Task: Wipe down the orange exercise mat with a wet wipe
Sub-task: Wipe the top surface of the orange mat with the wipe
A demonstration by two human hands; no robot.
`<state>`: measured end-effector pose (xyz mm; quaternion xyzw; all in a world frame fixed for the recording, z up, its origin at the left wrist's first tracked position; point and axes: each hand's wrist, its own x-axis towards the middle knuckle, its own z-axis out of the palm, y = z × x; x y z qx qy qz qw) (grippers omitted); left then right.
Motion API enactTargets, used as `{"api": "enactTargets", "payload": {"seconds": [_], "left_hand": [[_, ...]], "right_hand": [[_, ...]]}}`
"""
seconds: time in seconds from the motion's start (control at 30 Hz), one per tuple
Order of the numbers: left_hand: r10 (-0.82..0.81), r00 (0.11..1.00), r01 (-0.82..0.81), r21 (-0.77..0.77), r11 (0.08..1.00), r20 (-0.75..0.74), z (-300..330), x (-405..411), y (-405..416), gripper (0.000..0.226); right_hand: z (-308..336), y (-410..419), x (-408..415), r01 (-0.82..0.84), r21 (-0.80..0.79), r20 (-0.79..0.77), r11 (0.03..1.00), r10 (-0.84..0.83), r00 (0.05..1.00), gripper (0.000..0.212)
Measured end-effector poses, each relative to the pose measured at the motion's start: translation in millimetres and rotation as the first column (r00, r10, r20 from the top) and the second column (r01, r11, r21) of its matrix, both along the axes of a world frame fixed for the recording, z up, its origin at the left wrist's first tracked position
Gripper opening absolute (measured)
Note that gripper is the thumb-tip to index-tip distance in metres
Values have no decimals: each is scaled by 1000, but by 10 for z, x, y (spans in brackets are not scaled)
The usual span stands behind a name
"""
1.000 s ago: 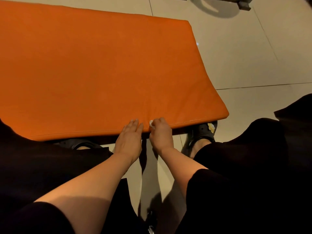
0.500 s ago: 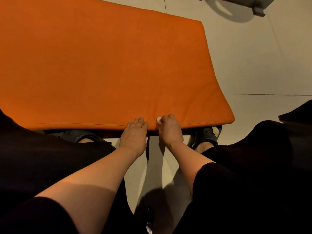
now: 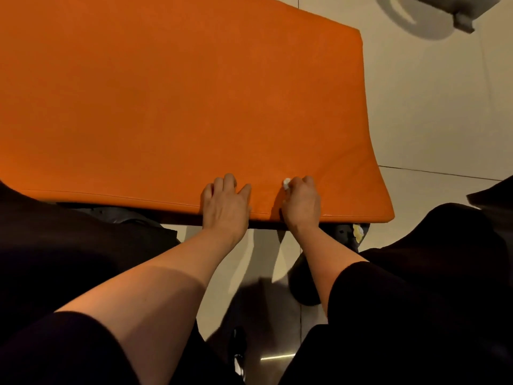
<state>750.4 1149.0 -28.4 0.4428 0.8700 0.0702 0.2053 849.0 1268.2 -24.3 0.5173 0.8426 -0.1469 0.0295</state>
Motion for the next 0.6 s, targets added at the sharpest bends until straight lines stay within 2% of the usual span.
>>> {"api": "enactTargets", "payload": {"seconds": [0.07, 0.13, 0.2, 0.33, 0.4, 0.5, 0.6], "left_hand": [[4, 999, -6, 50, 999, 34, -31, 22, 26, 40], [16, 996, -25, 96, 995, 93, -74, 25, 55, 36], [39, 991, -54, 119, 991, 127, -108, 13, 95, 34], [95, 988, -108, 105, 989, 122, -120, 32, 167, 32], [95, 990, -105, 84, 991, 108, -127, 51, 191, 42], [75, 994, -78, 33, 996, 79, -147, 80, 210, 48], [90, 994, -91, 13, 996, 58, -173, 101, 232, 47]], "right_hand": [[16, 258, 132, 133, 76, 29, 988, -136, 990, 23], [2, 316, 110, 156, 75, 29, 985, -159, 987, 22], [-37, 171, -49, 81, -4, -5, 997, -81, 997, 23], [-128, -100, -239, -189, -114, -87, 975, 179, 980, 23], [-111, 84, -180, -134, -103, -56, 986, 129, 990, 22], [-95, 455, -9, 62, -24, -20, 998, -63, 998, 20], [-128, 451, -52, 82, -5, -38, 997, -83, 996, 21]]}}
